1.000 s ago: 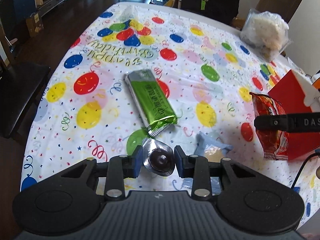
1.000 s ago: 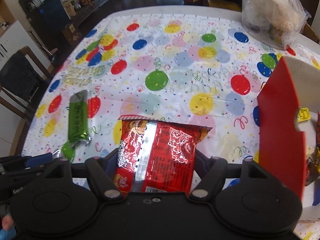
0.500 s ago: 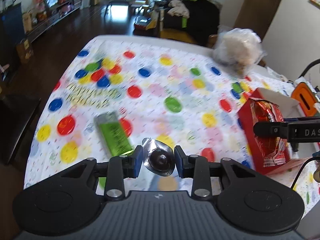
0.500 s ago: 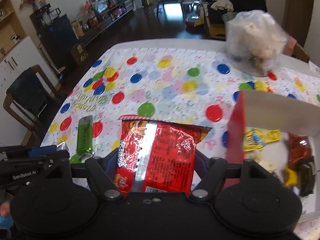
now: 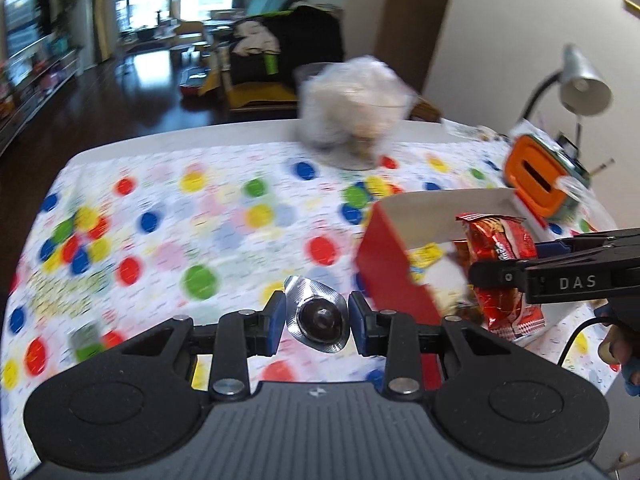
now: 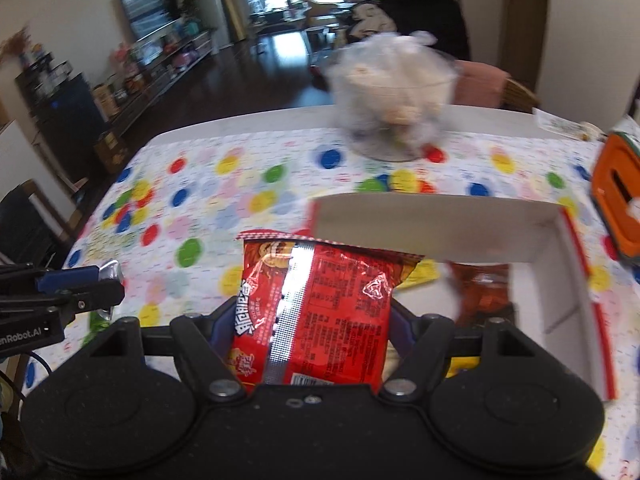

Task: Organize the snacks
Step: 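Carry both snacks into the red box and open both tools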

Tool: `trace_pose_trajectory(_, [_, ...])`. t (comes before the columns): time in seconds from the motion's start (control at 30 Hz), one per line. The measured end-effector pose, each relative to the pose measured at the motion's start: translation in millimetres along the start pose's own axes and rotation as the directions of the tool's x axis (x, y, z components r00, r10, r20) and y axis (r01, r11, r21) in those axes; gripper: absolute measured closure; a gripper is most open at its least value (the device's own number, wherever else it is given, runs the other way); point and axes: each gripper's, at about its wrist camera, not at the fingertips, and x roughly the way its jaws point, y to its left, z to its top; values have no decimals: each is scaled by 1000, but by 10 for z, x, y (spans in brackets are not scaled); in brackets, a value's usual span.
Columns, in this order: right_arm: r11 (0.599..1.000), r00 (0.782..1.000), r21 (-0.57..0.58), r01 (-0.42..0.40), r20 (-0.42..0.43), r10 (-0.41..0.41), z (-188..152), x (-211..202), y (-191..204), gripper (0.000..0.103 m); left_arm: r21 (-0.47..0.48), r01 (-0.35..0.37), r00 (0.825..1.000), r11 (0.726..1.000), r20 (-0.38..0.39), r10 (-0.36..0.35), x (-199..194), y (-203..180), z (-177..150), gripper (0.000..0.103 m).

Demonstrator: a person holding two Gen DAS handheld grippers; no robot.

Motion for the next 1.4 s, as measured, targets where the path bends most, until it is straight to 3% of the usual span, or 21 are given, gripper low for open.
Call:
trace_pose_trajectory(0.4, [995, 995, 36, 94, -36, -93, -118, 28, -857, 30, 104, 110, 991, 989, -92, -100, 576, -836, 281, 70])
trace_pose_trajectory(0.63, [993, 990, -9, 117, -73, -117, -138, 201, -1032, 30, 155, 122, 983, 980, -157, -98, 956, -1140, 444, 70])
trace_pose_trajectory(0.77, [990, 986, -53, 131, -95, -136, -147, 320, -1061, 30, 180, 98, 977, 979, -206, -60, 1216, -1245, 500, 70])
trace_pose_trajectory(1.03, [989, 981, -84, 120, -141, -131, -128, 573, -1117, 30, 218, 87, 956, 972, -294, -20, 1581, -1425, 564, 70])
trace_pose_trajectory(1.4, [986, 975, -108, 124, -169, -141, -108, 734, -1163, 30, 203, 112, 911, 973, -411, -19, 1945, -1474, 603, 69])
